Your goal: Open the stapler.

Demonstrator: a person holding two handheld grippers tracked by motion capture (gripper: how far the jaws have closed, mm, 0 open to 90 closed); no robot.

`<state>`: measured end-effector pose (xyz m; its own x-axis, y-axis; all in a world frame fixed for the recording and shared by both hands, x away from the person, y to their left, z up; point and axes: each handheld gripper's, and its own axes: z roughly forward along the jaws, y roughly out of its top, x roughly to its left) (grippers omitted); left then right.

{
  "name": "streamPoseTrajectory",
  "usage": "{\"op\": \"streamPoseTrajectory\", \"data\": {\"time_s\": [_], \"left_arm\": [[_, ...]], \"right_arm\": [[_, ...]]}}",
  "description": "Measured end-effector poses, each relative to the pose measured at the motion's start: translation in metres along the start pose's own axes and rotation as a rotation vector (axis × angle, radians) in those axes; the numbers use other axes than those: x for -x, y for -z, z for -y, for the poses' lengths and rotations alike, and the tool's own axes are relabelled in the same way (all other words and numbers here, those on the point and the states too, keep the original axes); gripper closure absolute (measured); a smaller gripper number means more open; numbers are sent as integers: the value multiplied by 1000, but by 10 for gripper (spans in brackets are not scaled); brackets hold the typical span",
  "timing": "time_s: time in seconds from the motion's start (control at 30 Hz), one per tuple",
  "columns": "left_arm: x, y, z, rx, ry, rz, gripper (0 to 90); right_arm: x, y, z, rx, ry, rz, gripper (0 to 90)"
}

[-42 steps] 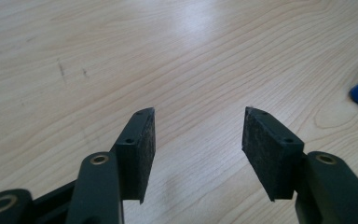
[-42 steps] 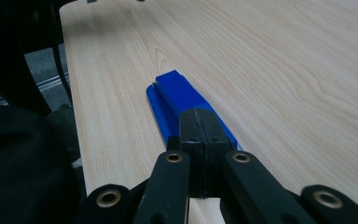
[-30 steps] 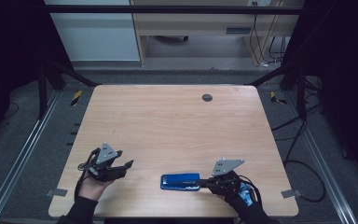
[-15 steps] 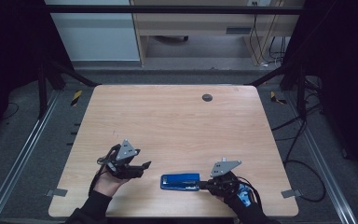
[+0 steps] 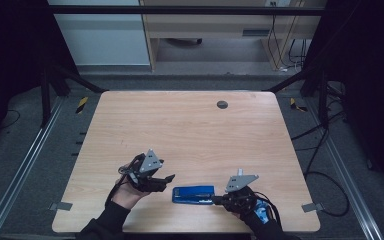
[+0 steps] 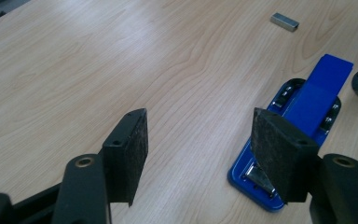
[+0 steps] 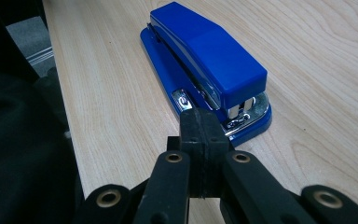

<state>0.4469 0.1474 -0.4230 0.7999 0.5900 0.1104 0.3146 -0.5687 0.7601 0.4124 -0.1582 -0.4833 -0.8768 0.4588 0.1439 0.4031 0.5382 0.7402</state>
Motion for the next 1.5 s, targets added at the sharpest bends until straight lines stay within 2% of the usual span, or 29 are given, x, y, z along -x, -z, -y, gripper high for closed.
{"op": "streamPoseTrajectory", "data": {"time_s": [0.33,0.53,0.77,0.93,1.23,1.4,1.5], "left_arm": [[14,-11,-14,-21,-51,45,369],[19,-15,-19,-37,-86,69,373],[31,-22,-26,-65,-137,107,391],[36,-28,-28,-77,-151,129,410],[46,-40,-29,-129,-200,189,444],[51,-46,-31,-151,-231,205,456],[56,-52,-34,-171,-265,226,465]], "right_arm": [[0,-5,0,-17,-9,9,900],[-1,-7,-1,-18,2,4,900],[0,-6,-1,-7,-2,14,900],[-2,-7,0,-4,-12,36,900],[-3,-6,3,22,-28,58,900],[-5,-7,3,24,-34,63,900],[-5,-8,3,27,-36,64,900]]}}
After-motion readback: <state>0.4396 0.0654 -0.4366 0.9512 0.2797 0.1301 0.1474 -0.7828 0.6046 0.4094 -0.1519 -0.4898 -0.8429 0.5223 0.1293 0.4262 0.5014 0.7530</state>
